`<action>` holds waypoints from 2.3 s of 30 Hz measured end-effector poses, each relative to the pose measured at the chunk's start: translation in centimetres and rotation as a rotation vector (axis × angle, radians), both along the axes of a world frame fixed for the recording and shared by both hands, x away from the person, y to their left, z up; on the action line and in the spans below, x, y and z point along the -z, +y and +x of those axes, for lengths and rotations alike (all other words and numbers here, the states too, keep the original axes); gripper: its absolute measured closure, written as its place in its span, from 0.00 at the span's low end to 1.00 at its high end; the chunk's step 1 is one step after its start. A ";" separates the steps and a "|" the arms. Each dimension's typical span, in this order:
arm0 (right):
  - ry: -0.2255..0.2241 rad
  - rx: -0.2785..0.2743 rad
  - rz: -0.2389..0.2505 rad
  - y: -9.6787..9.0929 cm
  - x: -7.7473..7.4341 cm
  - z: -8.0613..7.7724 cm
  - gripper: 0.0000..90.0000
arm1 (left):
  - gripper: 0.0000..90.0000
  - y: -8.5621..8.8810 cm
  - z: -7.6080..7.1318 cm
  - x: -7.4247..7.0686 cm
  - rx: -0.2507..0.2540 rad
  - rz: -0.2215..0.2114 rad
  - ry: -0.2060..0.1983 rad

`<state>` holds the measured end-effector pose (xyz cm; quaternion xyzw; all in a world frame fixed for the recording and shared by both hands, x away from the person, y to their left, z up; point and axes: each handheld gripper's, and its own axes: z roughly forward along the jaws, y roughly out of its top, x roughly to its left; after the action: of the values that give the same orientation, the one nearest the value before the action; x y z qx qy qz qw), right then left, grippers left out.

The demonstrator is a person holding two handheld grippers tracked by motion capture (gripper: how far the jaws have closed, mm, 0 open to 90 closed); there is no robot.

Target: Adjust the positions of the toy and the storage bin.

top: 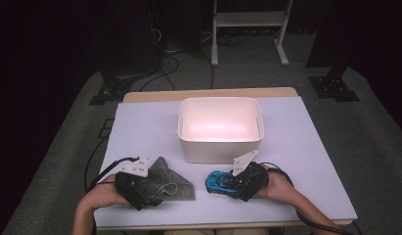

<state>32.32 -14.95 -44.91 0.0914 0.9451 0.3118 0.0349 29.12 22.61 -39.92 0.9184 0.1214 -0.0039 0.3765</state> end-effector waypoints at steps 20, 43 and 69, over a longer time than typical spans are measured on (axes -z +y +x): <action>0.014 0.019 0.013 -0.2 -0.3 -0.1 0.28 | 0.09 0.0 0.0 0.1 0.003 0.004 0.004; 0.010 0.011 0.039 -0.1 -0.6 -0.5 0.28 | 0.09 0.0 0.0 0.2 0.002 0.008 0.007; 0.017 -0.031 0.107 0.0 -4.1 -1.3 0.28 | 0.09 0.1 0.0 0.2 0.002 0.009 0.008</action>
<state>31.00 -14.94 -40.77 0.0810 0.9287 0.3615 0.0171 29.15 22.69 -40.14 0.9202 0.1218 -0.0072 0.3719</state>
